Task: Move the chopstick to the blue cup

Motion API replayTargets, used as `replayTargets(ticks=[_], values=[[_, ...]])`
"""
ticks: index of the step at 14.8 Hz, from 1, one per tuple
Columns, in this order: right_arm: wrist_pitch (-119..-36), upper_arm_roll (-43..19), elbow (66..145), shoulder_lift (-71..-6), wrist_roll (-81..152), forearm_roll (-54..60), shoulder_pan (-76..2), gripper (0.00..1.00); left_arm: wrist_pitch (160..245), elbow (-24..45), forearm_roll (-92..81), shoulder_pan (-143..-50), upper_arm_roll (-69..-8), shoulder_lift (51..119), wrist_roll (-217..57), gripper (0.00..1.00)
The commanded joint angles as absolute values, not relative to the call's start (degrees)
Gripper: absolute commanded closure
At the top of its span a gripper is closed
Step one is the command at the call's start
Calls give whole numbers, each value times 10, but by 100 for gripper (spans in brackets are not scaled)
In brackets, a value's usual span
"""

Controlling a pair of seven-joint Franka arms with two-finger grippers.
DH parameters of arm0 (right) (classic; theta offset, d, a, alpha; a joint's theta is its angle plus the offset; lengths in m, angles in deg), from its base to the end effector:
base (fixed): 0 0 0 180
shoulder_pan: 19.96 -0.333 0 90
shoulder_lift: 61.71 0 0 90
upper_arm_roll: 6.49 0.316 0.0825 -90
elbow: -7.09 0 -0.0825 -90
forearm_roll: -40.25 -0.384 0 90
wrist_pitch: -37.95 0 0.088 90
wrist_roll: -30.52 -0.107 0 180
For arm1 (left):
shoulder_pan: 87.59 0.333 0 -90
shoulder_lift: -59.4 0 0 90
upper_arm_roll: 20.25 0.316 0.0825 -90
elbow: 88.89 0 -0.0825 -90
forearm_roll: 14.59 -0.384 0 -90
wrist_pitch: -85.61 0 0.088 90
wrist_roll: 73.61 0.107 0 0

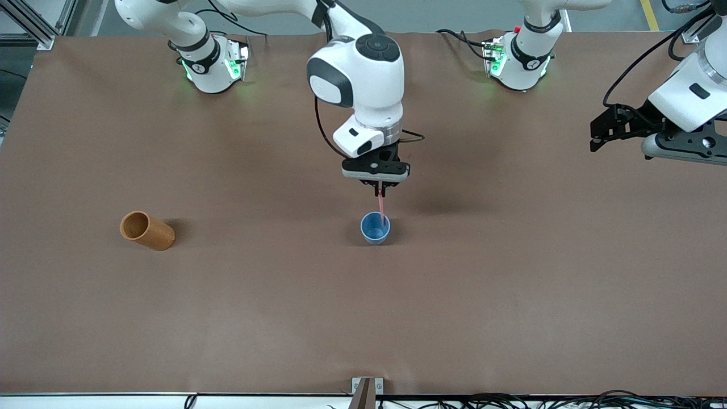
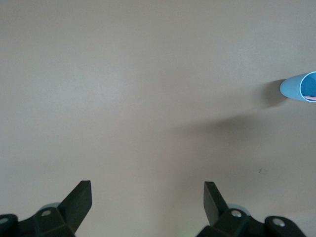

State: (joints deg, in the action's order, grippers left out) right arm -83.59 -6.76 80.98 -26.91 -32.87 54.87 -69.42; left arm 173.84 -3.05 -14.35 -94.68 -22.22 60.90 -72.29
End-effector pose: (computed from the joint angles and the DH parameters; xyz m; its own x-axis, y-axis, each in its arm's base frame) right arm 0.4971 0.5595 0.4172 0.9406 -0.1420 0.3084 -0.1245 -0.9893 -0.0759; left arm 0.5531 -0.0884 0.6414 0.9835 -0.1803 0.0157 -0.1804 -0.9836 0.0047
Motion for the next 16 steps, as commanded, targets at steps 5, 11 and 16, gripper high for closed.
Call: replayTargets(ticks=[5, 11, 16], values=[[-835, -76, 803, -305, -322, 557, -662, 1, 1746, -17, -130, -940, -218, 597, -711, 0], [-715, -73, 807, -405, -244, 522, -577, 0, 1746, -17, -131, -939, -218, 597, -711, 0], [-576, -74, 807, -478, -106, 472, -466, 0, 1746, -17, -131, -940, -219, 600, -716, 0]])
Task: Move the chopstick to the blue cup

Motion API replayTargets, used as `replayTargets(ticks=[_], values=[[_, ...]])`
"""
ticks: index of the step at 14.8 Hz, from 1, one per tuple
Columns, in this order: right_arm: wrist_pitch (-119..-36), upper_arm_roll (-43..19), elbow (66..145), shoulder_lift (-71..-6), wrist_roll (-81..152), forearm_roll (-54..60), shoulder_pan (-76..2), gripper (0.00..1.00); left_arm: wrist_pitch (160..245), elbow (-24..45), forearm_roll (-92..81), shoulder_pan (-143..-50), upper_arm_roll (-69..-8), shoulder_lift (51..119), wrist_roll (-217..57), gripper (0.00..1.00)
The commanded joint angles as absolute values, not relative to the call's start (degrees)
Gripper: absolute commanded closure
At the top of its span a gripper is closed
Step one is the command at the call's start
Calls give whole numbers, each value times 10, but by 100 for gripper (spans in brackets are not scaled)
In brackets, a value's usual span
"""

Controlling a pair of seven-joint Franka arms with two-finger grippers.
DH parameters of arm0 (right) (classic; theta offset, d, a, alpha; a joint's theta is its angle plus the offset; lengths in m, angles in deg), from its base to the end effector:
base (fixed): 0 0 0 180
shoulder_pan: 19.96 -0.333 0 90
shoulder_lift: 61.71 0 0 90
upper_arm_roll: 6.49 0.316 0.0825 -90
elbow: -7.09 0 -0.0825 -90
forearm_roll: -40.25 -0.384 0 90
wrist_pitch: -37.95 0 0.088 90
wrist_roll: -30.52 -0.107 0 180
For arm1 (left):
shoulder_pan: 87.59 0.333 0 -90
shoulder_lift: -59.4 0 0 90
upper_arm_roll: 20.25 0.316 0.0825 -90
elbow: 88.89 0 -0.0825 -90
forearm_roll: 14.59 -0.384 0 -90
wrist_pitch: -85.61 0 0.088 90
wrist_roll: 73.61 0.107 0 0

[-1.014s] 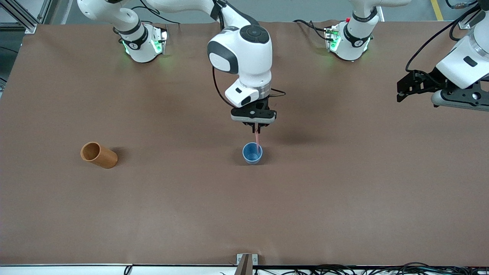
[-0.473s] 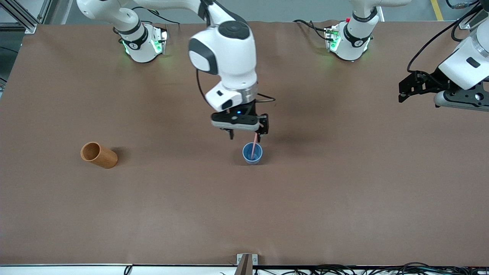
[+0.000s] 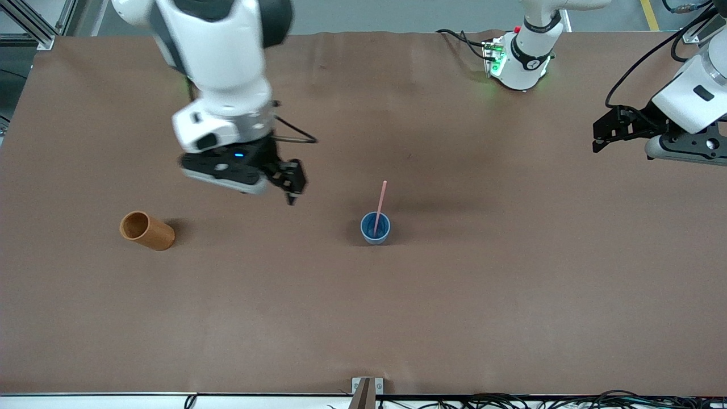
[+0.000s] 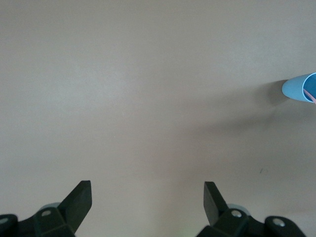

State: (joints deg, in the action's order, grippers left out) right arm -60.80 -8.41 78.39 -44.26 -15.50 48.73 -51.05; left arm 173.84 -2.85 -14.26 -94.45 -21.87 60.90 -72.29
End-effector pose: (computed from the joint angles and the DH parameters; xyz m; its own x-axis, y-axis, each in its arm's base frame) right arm 0.5817 0.3135 0.6117 0.9337 -0.2722 0.2326 -0.2766 -0.9609 -0.0144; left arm 0.5539 -0.0830 0.6397 0.9853 -0.1704 0.0122 -0.1704 -0.9853 0.0062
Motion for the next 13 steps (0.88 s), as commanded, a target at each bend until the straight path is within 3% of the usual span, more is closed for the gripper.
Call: replayTargets(ticks=[1, 4, 9, 13], values=[[-552, -74, 807, -491, -75, 471, -441, 0, 1746, -18, -131, -940, -219, 600, -717, 0], [-499, -74, 834, -537, 53, 469, -364, 0, 1746, -20, -131, -940, -222, 603, -720, 0], [-503, -75, 967, -650, 119, 442, -290, 0, 1747, -24, -132, -940, -221, 607, -722, 0], [-501, -81, 1004, -688, 200, 431, -238, 0, 1746, -28, -139, -940, -221, 612, -723, 0]])
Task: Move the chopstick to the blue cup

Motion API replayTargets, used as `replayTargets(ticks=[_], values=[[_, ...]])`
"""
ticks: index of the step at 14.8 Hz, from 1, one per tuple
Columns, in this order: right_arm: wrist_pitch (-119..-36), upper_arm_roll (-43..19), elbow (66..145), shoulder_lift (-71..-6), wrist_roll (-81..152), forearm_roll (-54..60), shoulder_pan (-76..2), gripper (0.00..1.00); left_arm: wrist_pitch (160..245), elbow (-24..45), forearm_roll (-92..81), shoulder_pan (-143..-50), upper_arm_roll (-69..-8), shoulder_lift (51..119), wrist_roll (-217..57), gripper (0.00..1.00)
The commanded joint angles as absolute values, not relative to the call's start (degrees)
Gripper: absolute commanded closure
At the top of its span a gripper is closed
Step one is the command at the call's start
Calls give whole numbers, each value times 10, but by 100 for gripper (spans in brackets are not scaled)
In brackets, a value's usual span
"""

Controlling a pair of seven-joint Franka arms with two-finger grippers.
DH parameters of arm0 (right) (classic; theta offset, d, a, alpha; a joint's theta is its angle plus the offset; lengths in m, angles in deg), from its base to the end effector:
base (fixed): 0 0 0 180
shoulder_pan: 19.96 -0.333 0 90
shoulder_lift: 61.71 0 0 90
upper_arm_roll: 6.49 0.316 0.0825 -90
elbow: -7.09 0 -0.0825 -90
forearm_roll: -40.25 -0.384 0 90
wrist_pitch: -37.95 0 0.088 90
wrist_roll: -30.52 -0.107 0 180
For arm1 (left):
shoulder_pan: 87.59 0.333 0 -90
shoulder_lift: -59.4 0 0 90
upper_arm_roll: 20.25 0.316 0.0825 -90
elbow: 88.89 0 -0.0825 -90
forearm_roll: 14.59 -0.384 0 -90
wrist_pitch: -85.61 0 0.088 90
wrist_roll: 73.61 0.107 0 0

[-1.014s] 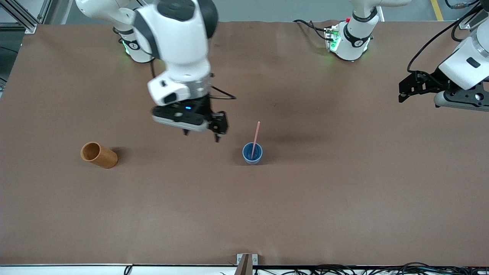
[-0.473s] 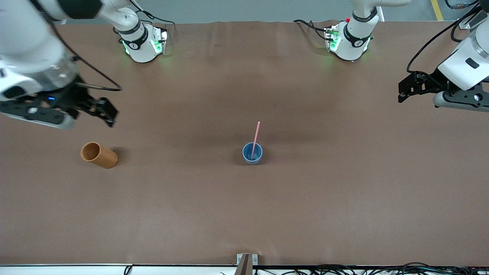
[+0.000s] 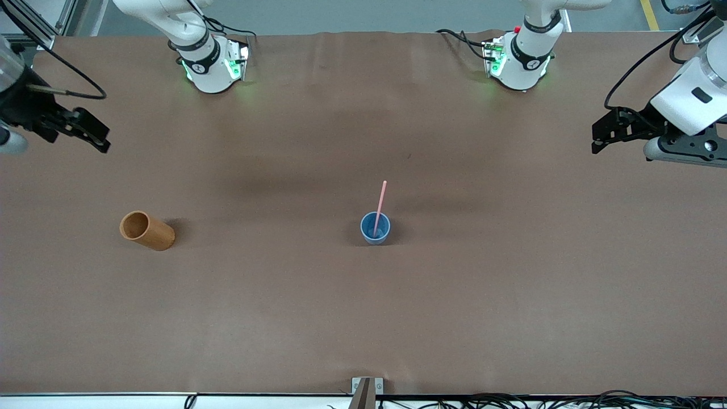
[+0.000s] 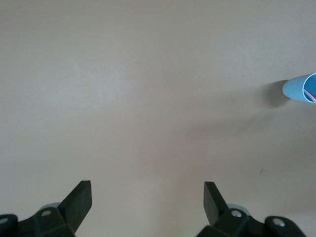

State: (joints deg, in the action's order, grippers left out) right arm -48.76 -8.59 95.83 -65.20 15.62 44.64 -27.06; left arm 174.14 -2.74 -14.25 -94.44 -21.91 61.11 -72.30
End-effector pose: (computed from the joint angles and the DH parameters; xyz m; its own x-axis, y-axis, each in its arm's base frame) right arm 0.5284 0.0369 0.6630 0.9835 -0.1756 0.0438 -0.1782 -0.9818 0.0650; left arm 0.5555 -0.0835 0.6372 0.9853 -0.1707 0.0119 -0.1708 -0.9853 0.0065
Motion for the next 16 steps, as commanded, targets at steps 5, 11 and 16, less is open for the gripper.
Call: replayTargets(ticks=[5, 11, 16], values=[[-505, -90, 968, -671, 239, 411, -208, 0, 1746, -47, -140, -940, -221, 623, -721, 0], [-488, -90, 888, -610, 268, 410, -197, 0, 1746, -47, -140, -940, -221, 623, -722, 0], [-466, -90, 902, -610, 348, 413, -187, 0, 1746, -47, -140, -940, -222, 623, -723, 0]])
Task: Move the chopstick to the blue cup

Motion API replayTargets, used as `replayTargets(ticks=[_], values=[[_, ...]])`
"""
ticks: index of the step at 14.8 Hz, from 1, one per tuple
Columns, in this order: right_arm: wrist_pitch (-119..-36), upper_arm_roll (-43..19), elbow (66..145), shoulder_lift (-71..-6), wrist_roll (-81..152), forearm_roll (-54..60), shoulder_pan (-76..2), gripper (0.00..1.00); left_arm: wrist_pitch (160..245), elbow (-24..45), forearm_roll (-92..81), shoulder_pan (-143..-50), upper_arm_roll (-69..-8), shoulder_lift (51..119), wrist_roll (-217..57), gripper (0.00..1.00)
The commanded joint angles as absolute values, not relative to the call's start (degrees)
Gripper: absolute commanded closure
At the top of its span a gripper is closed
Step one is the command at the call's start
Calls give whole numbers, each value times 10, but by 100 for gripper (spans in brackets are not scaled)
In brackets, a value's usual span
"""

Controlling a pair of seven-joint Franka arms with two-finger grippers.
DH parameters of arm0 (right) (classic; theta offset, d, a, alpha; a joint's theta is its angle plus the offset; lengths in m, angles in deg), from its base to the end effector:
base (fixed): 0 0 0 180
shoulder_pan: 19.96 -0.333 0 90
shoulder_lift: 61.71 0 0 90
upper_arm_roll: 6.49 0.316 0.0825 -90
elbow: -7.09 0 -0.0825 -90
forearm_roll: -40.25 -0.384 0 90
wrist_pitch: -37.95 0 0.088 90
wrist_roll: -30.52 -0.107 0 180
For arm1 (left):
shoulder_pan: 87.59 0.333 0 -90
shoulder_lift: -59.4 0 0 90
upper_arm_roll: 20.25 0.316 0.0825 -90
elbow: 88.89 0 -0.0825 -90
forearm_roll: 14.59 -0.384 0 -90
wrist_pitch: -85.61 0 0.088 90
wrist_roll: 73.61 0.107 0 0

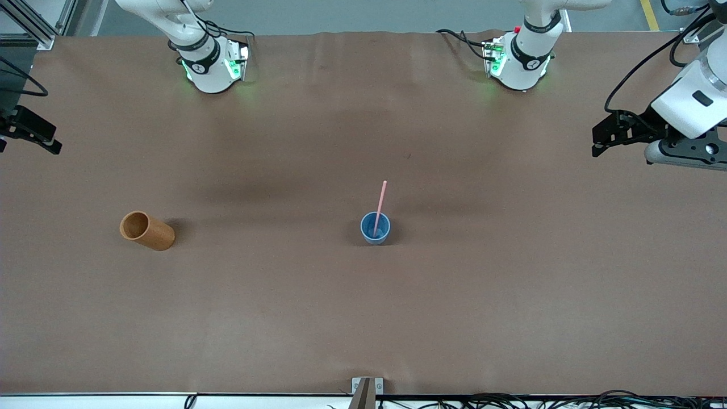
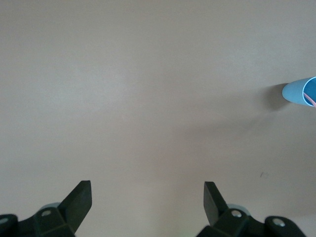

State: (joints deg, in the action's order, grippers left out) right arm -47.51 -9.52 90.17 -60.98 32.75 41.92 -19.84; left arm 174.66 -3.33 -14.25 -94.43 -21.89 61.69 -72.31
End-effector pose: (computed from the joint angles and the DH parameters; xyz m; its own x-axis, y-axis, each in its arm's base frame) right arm 0.5494 -0.0333 0.6670 0.9994 -0.0183 0.0277 -0.0192 -0.9993 0.0307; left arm 0.5597 -0.0837 0.6372 0.9852 -0.1699 0.0211 -0.1701 -0.9854 0.0066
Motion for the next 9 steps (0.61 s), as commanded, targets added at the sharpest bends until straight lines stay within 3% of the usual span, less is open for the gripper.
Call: replayTargets(ticks=[1, 9], values=[[-466, -90, 902, -610, 352, 413, -182, 0, 1746, -47, -140, -941, -222, 623, -723, 0], [-484, -87, 897, -610, 364, 375, -181, 0, 1746, -47, -140, -941, -222, 623, -723, 0]])
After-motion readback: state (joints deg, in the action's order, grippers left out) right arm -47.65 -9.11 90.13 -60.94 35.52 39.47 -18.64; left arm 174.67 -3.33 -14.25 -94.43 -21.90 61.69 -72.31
